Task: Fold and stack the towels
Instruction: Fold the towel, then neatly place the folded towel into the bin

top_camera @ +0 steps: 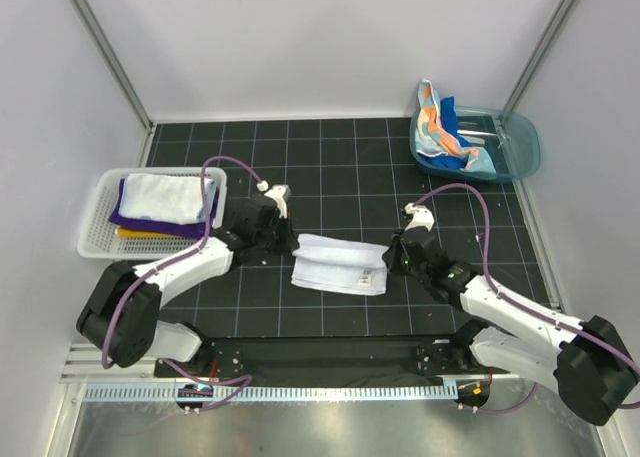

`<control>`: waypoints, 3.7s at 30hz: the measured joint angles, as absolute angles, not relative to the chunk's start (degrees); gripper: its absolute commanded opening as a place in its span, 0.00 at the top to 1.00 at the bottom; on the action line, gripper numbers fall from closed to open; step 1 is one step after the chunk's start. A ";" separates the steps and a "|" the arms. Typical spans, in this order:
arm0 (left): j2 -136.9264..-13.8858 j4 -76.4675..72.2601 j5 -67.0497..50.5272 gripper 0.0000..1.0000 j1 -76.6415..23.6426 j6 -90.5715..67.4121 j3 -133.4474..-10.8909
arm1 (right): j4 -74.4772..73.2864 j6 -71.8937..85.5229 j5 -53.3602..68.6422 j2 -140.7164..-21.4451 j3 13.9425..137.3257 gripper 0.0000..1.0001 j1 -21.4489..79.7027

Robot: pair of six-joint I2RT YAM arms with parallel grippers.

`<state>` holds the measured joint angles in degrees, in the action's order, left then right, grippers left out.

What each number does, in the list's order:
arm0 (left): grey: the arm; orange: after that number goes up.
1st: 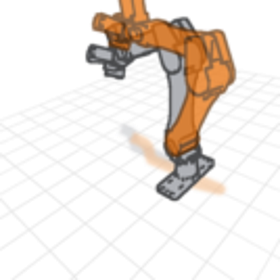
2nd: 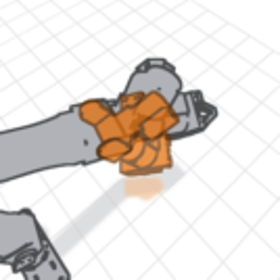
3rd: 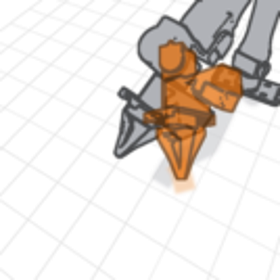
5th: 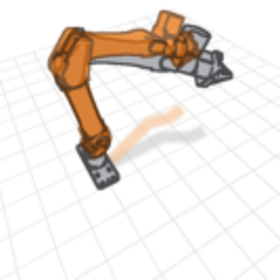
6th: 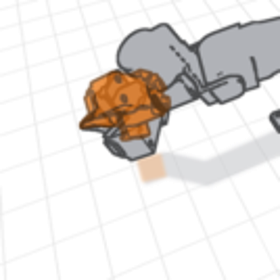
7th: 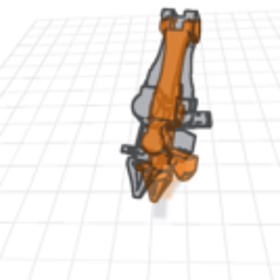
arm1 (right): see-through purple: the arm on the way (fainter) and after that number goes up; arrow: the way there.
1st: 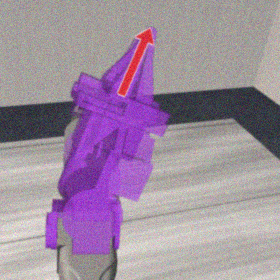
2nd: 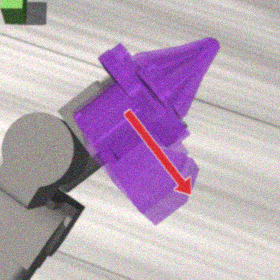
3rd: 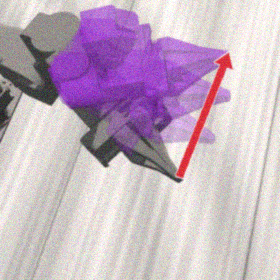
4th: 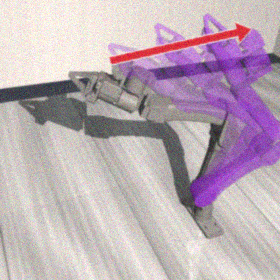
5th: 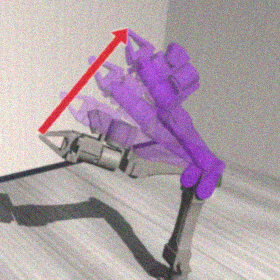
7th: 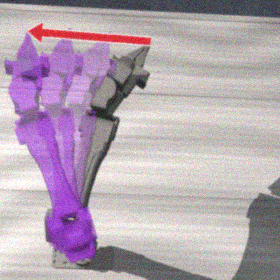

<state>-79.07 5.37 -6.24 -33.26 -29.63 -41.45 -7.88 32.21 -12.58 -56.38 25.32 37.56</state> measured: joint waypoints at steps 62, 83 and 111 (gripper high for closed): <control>-82.46 12.71 2.50 0.72 -47.40 -32.86 -41.30 | -13.26 44.27 -13.39 -59.02 20.58 0.69 40.82; -70.43 17.89 13.47 0.32 -48.47 -36.69 -43.33 | -18.33 44.18 -17.82 -57.80 24.67 0.66 40.88; -83.53 1.06 -13.65 0.37 -31.24 -41.67 -35.51 | -7.20 46.76 -8.03 -64.49 22.41 0.70 46.24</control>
